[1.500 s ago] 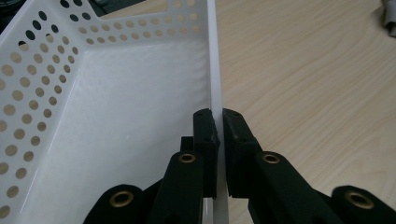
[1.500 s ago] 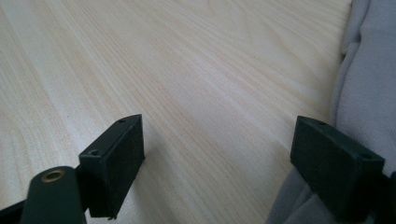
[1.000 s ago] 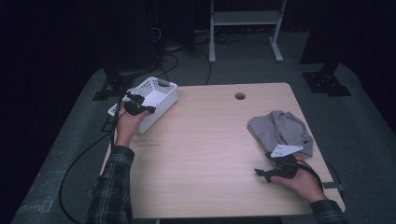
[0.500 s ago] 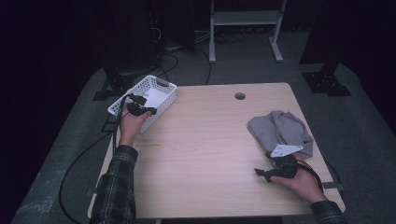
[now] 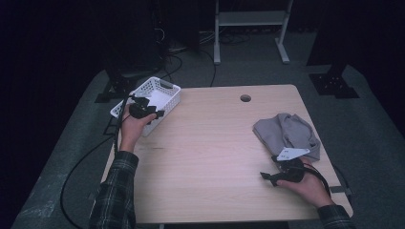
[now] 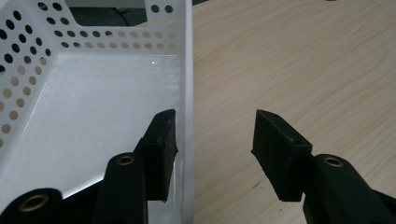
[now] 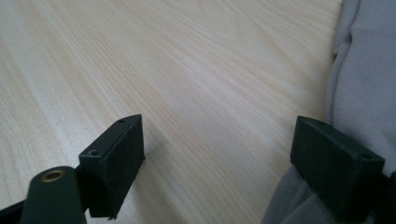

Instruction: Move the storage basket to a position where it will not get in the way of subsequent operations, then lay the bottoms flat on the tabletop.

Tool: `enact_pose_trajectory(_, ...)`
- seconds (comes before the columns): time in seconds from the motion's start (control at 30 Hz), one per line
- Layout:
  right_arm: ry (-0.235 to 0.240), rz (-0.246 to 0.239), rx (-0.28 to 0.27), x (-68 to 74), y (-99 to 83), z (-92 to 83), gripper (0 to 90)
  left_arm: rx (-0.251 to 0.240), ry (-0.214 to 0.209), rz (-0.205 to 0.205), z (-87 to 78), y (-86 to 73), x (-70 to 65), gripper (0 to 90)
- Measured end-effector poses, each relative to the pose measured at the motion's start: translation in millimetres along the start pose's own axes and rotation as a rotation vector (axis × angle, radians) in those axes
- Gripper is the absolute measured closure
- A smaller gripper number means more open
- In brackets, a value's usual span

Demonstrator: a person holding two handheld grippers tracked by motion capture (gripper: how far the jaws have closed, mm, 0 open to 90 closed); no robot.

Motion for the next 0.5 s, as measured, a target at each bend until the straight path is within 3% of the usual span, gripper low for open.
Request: enact_pose_trajectory(0.5, 0.0, -0.001, 0.001, -0.1, 0.0, -0.1, 16.2, -0.025, -0.044, 0.017, -26.5, -5.8, -25.1, 39.2)
Point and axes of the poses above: each handheld gripper's, and its own axes: z roughly forward along the jaws, y roughly out of its top, x roughly to its left, the point moved 2 cm from there along z, roughly forward along the jaws, and after that the axes turned 10 degrees about y, right-handed, at the moved point
